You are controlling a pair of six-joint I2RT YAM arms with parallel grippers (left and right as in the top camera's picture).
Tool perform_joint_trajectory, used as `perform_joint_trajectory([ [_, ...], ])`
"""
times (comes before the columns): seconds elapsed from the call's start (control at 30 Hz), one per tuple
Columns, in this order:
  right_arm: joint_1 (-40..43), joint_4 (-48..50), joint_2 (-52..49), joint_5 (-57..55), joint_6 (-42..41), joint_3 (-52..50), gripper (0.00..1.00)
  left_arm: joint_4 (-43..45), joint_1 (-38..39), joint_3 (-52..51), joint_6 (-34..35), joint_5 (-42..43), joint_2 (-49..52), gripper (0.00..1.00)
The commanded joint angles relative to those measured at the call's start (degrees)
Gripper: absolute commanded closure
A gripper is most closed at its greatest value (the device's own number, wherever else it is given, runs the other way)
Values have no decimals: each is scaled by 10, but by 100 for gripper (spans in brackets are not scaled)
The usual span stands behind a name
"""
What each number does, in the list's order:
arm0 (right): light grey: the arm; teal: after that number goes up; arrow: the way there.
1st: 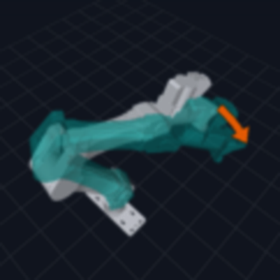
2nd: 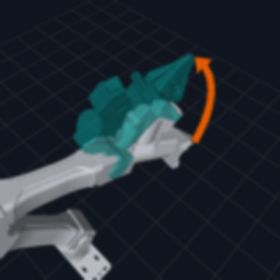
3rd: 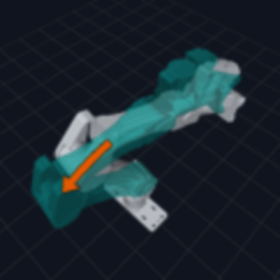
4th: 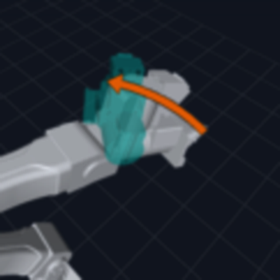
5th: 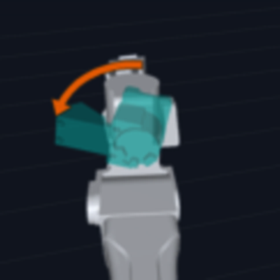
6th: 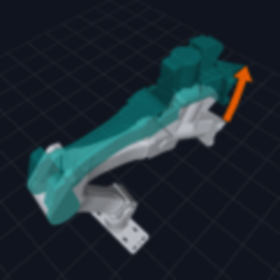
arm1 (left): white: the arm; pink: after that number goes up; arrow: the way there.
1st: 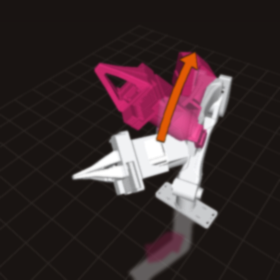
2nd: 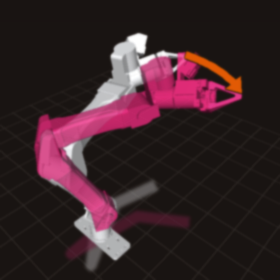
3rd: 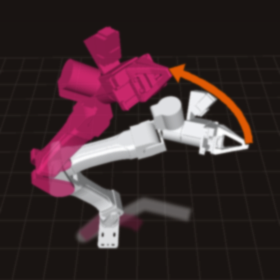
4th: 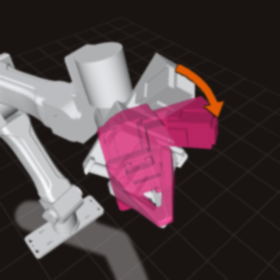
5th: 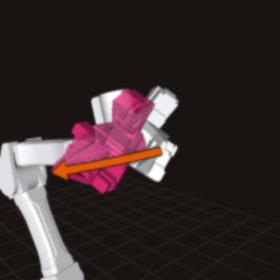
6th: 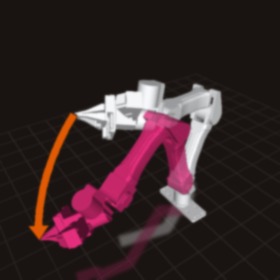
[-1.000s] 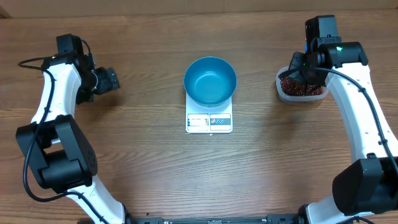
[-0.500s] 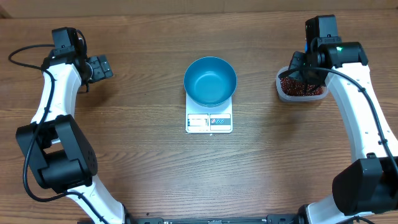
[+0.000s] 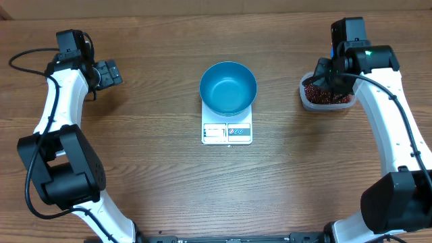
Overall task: Scoop item into bowl and weigh 150g on scale
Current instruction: 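Lower the blue scoop with the right gripper toward the bean tub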
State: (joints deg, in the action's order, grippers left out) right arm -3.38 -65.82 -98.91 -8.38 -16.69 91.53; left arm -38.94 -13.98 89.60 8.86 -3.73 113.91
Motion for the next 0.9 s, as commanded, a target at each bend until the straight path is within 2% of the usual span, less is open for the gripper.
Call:
perform_joint_trajectory([
  [0.0, 2, -4, 1, -10, -4, 4, 96, 2, 1, 5, -3, -7, 0, 0],
  [0.13, 2, 4, 1, -10, -1, 4, 96, 2, 1, 5, -3, -7, 0, 0],
  [0.3, 2, -12, 1, -13, 47, 3, 96, 2, 1, 5, -3, -7, 0, 0],
  [0.87, 2, -2, 1, -2, 48, 3, 96, 2, 1, 5, -3, -7, 0, 0],
])
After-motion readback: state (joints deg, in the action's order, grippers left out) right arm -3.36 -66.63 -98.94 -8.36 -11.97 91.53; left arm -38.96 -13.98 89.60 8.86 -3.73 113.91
